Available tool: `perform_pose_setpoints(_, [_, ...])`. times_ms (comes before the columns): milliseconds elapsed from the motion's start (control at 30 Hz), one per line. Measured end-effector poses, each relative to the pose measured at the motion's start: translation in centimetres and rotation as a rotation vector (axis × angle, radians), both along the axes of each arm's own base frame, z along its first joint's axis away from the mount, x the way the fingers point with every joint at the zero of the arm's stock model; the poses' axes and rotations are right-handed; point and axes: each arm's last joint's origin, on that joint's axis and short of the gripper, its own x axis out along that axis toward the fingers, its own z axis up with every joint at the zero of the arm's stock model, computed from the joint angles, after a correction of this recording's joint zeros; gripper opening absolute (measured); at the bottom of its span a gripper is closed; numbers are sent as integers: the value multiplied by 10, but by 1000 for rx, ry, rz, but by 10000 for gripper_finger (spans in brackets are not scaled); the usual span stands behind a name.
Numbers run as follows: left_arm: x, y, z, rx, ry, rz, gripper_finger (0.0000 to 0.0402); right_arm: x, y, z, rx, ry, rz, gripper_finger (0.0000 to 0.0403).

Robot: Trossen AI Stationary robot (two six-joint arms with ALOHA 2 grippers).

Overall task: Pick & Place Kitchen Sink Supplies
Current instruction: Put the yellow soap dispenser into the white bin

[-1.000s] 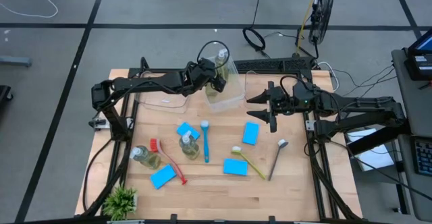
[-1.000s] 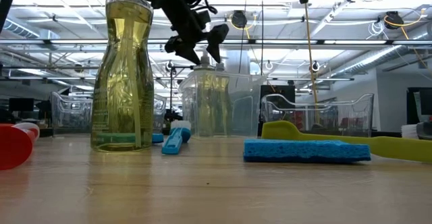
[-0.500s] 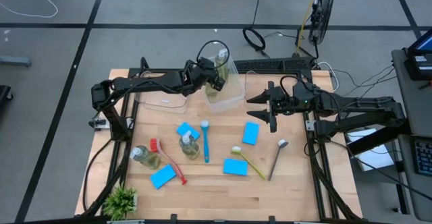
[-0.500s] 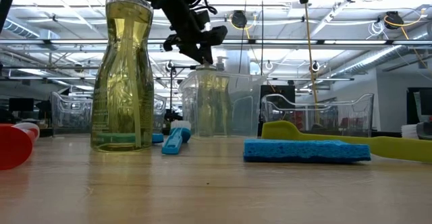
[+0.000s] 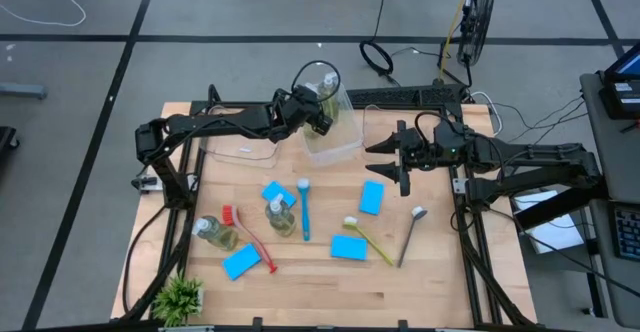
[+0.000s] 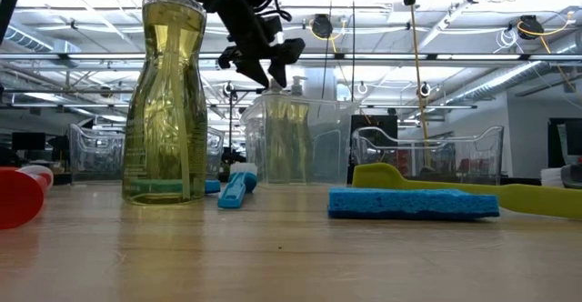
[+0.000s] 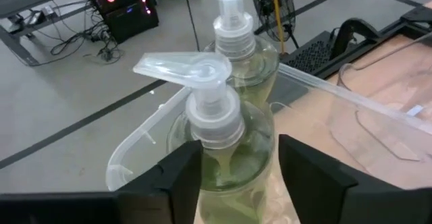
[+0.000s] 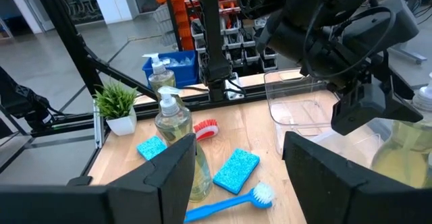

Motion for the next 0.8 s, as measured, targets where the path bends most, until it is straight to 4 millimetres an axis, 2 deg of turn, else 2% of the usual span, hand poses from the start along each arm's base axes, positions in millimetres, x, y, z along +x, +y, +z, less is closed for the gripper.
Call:
perform_pose_setpoints(333, [-3, 2, 0, 47, 36, 56, 233, 0, 0, 0, -6, 2, 1, 210])
perform_pose_setpoints(800, [-3, 16, 6, 77, -6, 31, 237, 0, 0, 0, -14, 2, 2, 210])
